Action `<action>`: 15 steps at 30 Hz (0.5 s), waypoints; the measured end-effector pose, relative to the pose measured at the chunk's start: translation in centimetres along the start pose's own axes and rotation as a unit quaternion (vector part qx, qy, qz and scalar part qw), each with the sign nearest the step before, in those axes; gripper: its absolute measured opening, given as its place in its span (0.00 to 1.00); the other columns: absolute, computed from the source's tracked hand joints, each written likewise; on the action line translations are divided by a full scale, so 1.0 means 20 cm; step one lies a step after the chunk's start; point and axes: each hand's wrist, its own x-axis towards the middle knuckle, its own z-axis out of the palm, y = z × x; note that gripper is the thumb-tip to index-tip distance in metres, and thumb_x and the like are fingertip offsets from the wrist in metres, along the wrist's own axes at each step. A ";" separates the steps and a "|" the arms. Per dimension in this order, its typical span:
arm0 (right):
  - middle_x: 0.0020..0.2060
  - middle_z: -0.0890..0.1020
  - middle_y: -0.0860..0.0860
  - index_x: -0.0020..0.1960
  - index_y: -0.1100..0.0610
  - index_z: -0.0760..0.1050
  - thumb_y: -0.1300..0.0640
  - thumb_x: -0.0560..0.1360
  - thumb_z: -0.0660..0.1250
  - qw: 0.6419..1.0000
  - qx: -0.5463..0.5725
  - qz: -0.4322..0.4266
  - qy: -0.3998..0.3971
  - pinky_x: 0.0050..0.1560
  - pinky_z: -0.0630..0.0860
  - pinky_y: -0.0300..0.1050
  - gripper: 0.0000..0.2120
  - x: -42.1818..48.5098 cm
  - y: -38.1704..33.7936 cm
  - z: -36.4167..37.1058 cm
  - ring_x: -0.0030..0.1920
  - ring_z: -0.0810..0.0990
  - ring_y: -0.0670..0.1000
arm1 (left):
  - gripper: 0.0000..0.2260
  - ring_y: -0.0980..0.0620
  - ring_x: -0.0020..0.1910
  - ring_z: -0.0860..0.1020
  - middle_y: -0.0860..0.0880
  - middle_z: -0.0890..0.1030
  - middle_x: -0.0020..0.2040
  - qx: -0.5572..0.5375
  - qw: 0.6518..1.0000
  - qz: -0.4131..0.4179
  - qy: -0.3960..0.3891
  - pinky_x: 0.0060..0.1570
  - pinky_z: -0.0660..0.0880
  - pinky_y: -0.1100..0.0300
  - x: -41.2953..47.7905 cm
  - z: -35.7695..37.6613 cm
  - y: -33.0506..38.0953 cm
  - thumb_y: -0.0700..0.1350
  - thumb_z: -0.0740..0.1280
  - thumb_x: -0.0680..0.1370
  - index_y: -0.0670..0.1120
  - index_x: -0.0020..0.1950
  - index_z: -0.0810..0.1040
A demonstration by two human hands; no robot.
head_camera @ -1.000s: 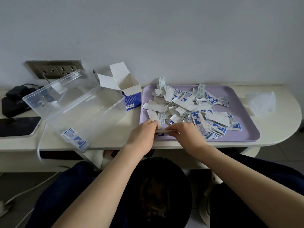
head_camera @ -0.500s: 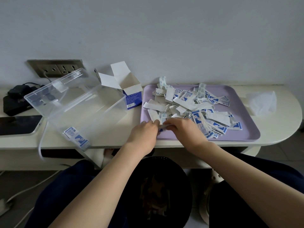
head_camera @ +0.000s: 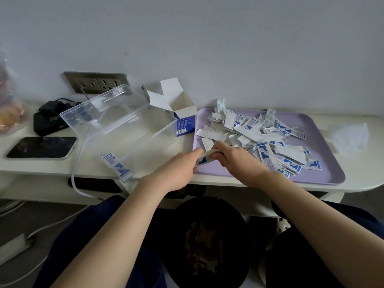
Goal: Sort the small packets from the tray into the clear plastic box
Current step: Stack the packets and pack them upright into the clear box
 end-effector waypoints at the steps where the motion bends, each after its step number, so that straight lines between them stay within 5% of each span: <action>1: 0.39 0.76 0.52 0.50 0.58 0.67 0.58 0.81 0.54 1.000 -0.002 -0.004 -0.003 0.41 0.73 0.57 0.05 0.01 -0.01 0.00 0.39 0.75 0.58 | 0.12 0.40 0.44 0.76 0.43 0.76 0.46 -0.021 1.000 -0.006 0.002 0.44 0.75 0.47 -0.01 -0.02 -0.02 0.33 0.54 0.76 0.47 0.54 0.67; 6: 0.38 0.78 0.47 0.46 0.51 0.70 0.59 0.81 0.55 1.000 0.016 -0.016 -0.017 0.44 0.74 0.46 0.08 0.05 -0.06 0.03 0.39 0.78 0.50 | 0.15 0.45 0.38 0.75 0.49 0.75 0.39 -0.027 0.997 -0.018 0.064 0.41 0.74 0.52 -0.07 -0.07 -0.10 0.33 0.54 0.76 0.54 0.47 0.69; 9: 0.46 0.80 0.50 0.55 0.55 0.75 0.58 0.80 0.58 0.998 -0.001 -0.060 -0.032 0.50 0.75 0.47 0.09 0.05 -0.08 0.09 0.47 0.78 0.50 | 0.14 0.41 0.40 0.76 0.43 0.77 0.43 0.003 0.996 -0.017 0.082 0.43 0.74 0.48 -0.14 -0.08 -0.13 0.34 0.56 0.76 0.54 0.45 0.69; 15: 0.50 0.80 0.53 0.61 0.56 0.76 0.54 0.79 0.60 0.988 -0.034 -0.133 0.064 0.52 0.73 0.46 0.14 0.04 -0.24 0.18 0.53 0.77 0.54 | 0.16 0.45 0.43 0.76 0.47 0.77 0.46 0.054 0.995 -0.022 0.085 0.41 0.72 0.52 -0.27 -0.11 -0.16 0.33 0.55 0.75 0.51 0.55 0.73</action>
